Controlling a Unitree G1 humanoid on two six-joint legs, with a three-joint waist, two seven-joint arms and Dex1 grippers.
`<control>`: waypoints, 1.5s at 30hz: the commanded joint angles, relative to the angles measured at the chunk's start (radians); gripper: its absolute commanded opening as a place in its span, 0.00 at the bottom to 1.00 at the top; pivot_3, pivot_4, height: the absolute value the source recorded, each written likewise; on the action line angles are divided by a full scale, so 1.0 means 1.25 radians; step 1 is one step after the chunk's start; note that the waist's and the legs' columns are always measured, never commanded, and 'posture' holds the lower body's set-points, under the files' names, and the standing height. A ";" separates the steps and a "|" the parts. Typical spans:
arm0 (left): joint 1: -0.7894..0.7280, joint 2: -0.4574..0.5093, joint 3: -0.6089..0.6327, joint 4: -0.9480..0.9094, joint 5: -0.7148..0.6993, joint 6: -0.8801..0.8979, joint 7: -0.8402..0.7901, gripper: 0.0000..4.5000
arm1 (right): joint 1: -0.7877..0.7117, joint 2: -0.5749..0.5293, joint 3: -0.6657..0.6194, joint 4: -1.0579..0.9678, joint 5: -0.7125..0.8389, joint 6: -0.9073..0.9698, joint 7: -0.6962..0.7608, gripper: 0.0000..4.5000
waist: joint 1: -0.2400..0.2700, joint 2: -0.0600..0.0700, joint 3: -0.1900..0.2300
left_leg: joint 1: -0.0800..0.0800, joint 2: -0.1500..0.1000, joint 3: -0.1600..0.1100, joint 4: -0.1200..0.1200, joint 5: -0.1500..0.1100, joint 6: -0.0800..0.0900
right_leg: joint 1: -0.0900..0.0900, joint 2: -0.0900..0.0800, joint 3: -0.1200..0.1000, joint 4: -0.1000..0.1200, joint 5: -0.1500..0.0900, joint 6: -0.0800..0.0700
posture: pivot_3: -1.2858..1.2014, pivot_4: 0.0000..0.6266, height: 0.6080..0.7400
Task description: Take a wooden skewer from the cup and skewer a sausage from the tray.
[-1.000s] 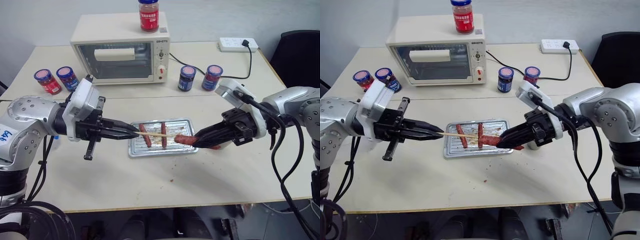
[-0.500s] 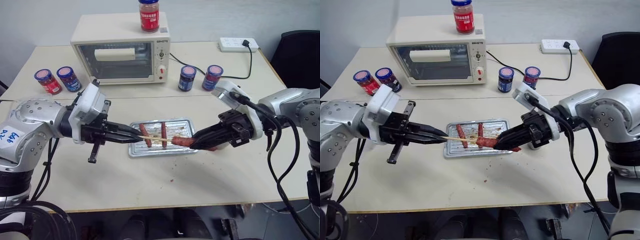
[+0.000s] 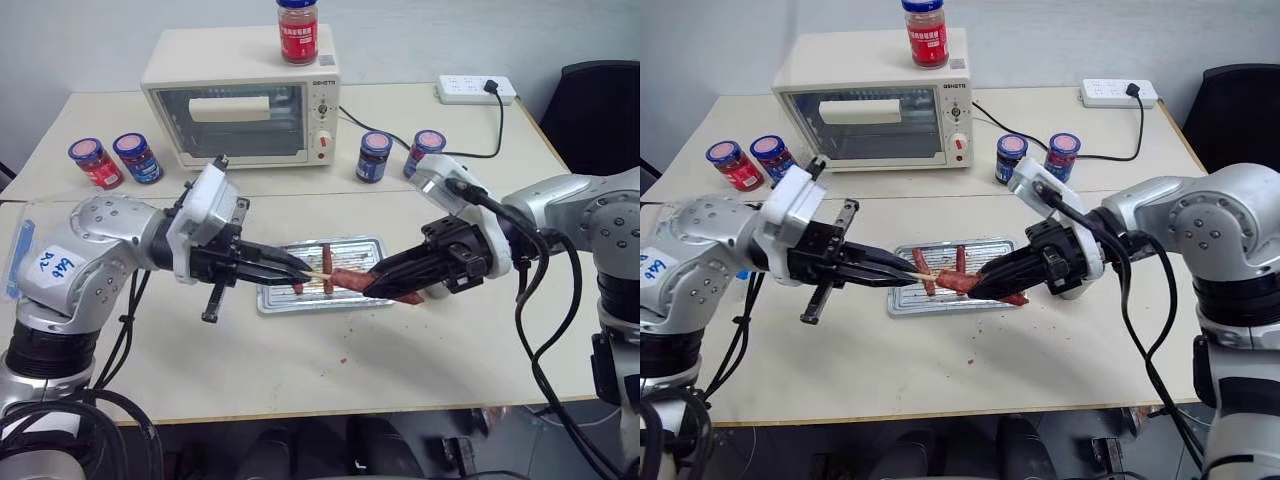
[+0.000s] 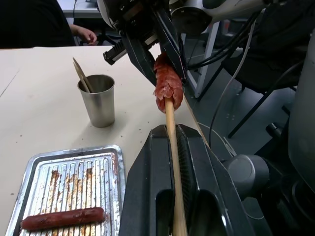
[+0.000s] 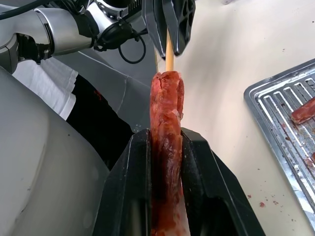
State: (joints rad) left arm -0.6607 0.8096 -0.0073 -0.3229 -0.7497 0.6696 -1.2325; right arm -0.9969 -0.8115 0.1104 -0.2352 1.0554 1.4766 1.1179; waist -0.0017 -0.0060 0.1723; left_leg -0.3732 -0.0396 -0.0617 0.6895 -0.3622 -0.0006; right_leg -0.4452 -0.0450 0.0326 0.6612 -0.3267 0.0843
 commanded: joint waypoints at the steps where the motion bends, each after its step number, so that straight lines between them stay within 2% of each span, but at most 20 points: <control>1: -0.002 0.006 0.010 -0.004 0.012 -0.015 0.002 0.00 | -0.016 -0.002 -0.025 -0.029 0.029 0.000 0.005 0.22 | 0.000 0.000 0.000 | 0.000 0.000 0.000 0.000 0.000 0.000 | 0.000 0.000 0.000 0.000 0.000 0.000 | 0.52 0.24 1.00; 8: 0.080 0.045 0.066 -0.020 0.005 -0.007 0.016 0.00 | -0.011 -0.046 -0.013 -0.039 -0.045 -0.071 -0.005 0.59 | 0.000 0.000 0.000 | 0.000 0.000 0.000 0.000 0.000 0.000 | 0.000 0.000 0.000 0.000 0.000 0.000 | 0.52 0.24 1.00; 11: 0.131 0.052 0.104 -0.030 -0.001 0.000 0.048 0.00 | -0.014 -0.060 -0.005 -0.031 -0.105 -0.130 -0.019 0.59 | 0.000 0.000 0.000 | 0.000 0.000 0.000 0.000 0.000 0.000 | 0.000 0.000 0.000 0.000 0.000 0.000 | 0.52 0.24 1.00; 18: 0.279 0.028 0.238 -0.091 -0.051 0.054 0.189 0.00 | -0.002 -0.076 0.037 -0.032 -0.320 -0.377 -0.046 0.59 | -0.001 0.000 0.000 | 0.000 0.000 0.000 0.000 0.000 0.000 | 0.000 0.000 0.000 0.000 0.000 0.000 | 0.52 0.24 1.00; 20: 0.310 0.019 0.265 -0.108 -0.059 0.063 0.226 0.00 | 0.002 -0.066 0.038 -0.026 -0.343 -0.401 -0.055 0.59 | -0.001 0.000 0.000 | 0.000 0.000 0.000 -0.001 0.000 0.000 | 0.000 0.000 0.000 0.000 0.000 0.000 | 0.52 0.24 1.00; 23: 0.385 -0.011 0.362 -0.132 -0.072 0.074 0.318 0.00 | 0.025 -0.039 0.038 -0.054 -0.380 -0.471 -0.070 0.71 | -0.002 0.000 0.000 | 0.000 0.000 0.000 -0.001 0.000 0.000 | 0.000 0.000 0.000 -0.001 0.000 0.000 | 0.52 0.24 1.00; 25: 0.421 -0.029 0.411 -0.139 -0.076 0.077 0.370 0.00 | 0.044 -0.025 0.041 -0.076 -0.414 -0.541 -0.072 0.83 | -0.001 0.000 0.000 | 0.000 0.000 0.000 -0.001 0.000 0.000 | 0.000 0.000 0.000 -0.001 0.000 0.000 | 0.52 0.24 1.00; 27: 0.460 -0.059 0.470 -0.143 -0.079 0.076 0.434 0.00 | 0.059 0.005 0.021 -0.097 -0.398 -0.553 -0.083 0.94 | -0.002 0.000 0.000 | 0.000 0.000 0.000 -0.001 0.000 0.000 | 0.000 0.000 0.000 0.000 0.000 0.000 | 0.52 0.24 1.00; 31: 0.510 -0.116 0.556 -0.155 -0.084 0.080 0.553 0.00 | 0.059 0.067 -0.028 -0.111 -0.330 -0.512 -0.114 0.94 | -0.001 0.000 0.000 | 0.000 0.000 0.000 -0.001 0.000 0.000 | 0.000 0.000 0.000 0.000 0.000 0.000 | 0.52 0.24 1.00; 37: 0.527 -0.168 0.662 -0.113 -0.047 0.074 0.749 0.00 | 0.055 0.109 -0.054 -0.099 -0.279 -0.459 -0.149 0.94 | 0.002 -0.002 -0.001 | 0.000 0.000 0.000 0.000 0.000 0.000 | 0.000 0.000 0.000 0.000 0.000 0.000 | 0.52 0.24 1.00; 40: 0.503 -0.168 0.702 -0.045 -0.020 0.078 0.840 0.00 | 0.041 0.124 -0.059 -0.085 -0.262 -0.439 -0.161 0.94 | 0.001 -0.002 -0.001 | 0.000 0.000 0.000 0.000 0.000 0.000 | 0.000 0.000 0.000 0.000 0.000 0.000 | 0.52 0.24 1.00; 45: 0.444 -0.135 0.688 0.088 0.060 0.068 0.933 0.00 | 0.029 0.136 -0.056 -0.070 -0.258 -0.430 -0.175 0.94 | 0.000 -0.002 -0.001 | 0.000 0.000 0.000 0.000 0.000 0.000 | 0.000 0.000 0.000 0.000 0.000 0.000 | 0.52 0.24 1.00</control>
State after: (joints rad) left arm -0.0827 0.6117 0.8438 -0.2572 -0.7201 0.7783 -0.1044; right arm -0.9334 -0.6465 0.0695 -0.3072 0.7180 0.9422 0.9040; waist -0.0020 -0.0081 0.1710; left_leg -0.3727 -0.0399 -0.0619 0.6896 -0.3624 -0.0008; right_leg -0.4448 -0.0452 0.0323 0.6613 -0.3267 0.0843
